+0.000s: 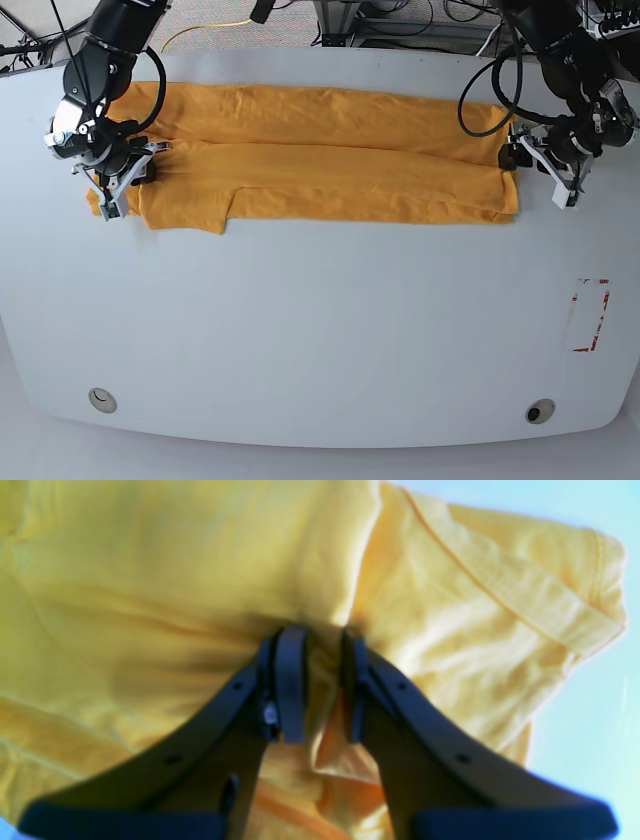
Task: Fold the T-shirt properly
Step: 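Release the edge and grasp the folded strip ends with both grippers, then fold the strip end with the left gripper toward the right gripper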
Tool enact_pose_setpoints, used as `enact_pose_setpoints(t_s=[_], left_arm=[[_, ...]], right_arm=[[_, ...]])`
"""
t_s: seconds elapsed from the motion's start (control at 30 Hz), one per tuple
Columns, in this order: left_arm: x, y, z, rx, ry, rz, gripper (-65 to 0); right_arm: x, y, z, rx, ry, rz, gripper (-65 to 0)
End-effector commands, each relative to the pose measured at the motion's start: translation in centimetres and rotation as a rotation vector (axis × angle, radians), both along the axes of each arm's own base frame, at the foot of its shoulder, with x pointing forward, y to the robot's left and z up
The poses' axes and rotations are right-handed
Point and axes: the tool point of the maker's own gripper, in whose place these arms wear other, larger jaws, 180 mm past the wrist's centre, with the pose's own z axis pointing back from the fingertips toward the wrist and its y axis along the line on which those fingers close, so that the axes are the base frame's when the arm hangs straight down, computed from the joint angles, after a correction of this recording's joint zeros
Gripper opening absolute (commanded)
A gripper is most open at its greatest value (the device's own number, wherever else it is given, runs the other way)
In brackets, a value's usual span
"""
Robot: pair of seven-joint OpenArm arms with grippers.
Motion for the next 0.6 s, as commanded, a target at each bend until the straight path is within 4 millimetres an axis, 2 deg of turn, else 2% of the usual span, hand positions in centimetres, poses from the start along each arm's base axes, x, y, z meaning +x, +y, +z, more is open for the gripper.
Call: enact_pose_setpoints(t_s=[0.0, 0.17, 0.37, 0.57], left_arm=[[0.9, 0.1, 0.3, -0.037, -0.042, 0.015, -19.2], [0.7, -0.8, -0.9, -0.131, -0.033, 0.034, -19.2], [1.1, -2.1, -0.9, -0.213, -0.06, 0.034, -19.4], [1.4, -4.3, -1.2, -0.237, -0.047, -0.024, -20.8]], right_arm=[[-0.4, -0.6, 0.0, -0.026, 0.025, 0.002, -53.6], [-0.5, -0.4, -0.2, -0.022, 0.031, 0.002, -53.6], [-0.5, -0.4, -0.2, -0.019, 0.03, 0.002, -53.6], [-0.5, -0.4, -0.2, -0.02, 0.031, 0.002, -53.7]])
